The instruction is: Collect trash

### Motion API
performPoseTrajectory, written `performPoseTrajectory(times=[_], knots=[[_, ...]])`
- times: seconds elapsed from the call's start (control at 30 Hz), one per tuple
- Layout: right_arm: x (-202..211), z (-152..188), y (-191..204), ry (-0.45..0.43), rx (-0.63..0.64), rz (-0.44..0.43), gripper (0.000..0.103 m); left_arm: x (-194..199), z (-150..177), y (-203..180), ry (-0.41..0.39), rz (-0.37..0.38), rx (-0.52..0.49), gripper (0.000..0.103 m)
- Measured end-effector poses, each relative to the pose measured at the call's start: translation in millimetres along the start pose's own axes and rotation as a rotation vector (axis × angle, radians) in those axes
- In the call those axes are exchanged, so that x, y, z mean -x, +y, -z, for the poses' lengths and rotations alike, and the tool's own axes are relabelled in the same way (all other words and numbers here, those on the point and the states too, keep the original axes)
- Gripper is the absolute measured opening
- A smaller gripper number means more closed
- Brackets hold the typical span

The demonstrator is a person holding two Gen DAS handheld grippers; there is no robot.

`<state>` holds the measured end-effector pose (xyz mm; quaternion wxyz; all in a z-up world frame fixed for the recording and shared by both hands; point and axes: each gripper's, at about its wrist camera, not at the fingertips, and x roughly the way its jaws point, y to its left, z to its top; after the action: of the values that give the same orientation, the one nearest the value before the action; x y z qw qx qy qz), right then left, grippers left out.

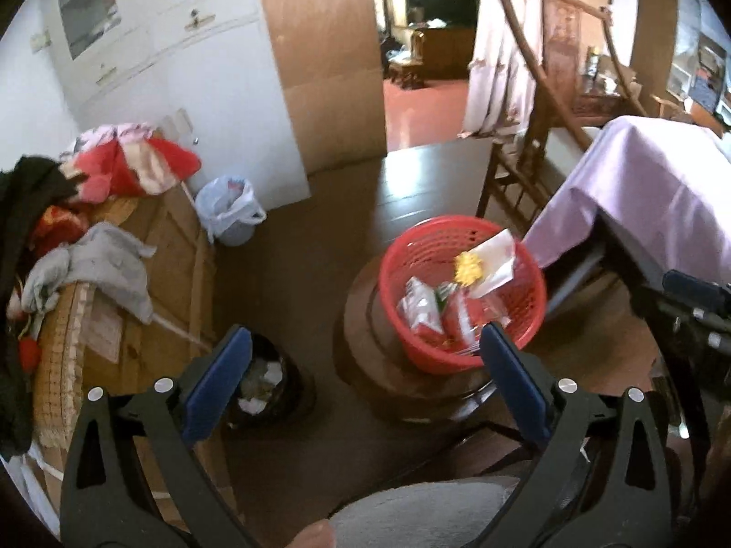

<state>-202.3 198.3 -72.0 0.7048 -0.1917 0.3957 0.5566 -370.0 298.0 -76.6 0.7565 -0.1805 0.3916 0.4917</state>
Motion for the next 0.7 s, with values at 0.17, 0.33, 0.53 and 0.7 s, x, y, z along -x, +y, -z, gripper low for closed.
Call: performPoseTrajectory(times=[0.17, 0.33, 0.53, 0.7], knots=[[15.3, 12.4, 1.4, -0.009, -0.018, 0.029, 0.07, 8.8, -3.2, -8.9, -0.03, 0.008, -0.01, 0.096], [16.6, 21.5, 10.2, 0.012, 0.013, 0.04, 0.072, 12.8, -3.1, -13.6, -0.037, 0.005, -0.015, 0.096], [14.9, 26.9, 13.9, 0.028, 0.026, 0.044, 0.074, 10.6, -1.7, -17.2, -0.031, 0.009, -0.021, 0.096], [12.3, 27.2, 17.0, 0.037, 0.037, 0.045, 0.074, 4.7, -0.8, -16.1, -0.009, 0.022, -0.007, 0.096]])
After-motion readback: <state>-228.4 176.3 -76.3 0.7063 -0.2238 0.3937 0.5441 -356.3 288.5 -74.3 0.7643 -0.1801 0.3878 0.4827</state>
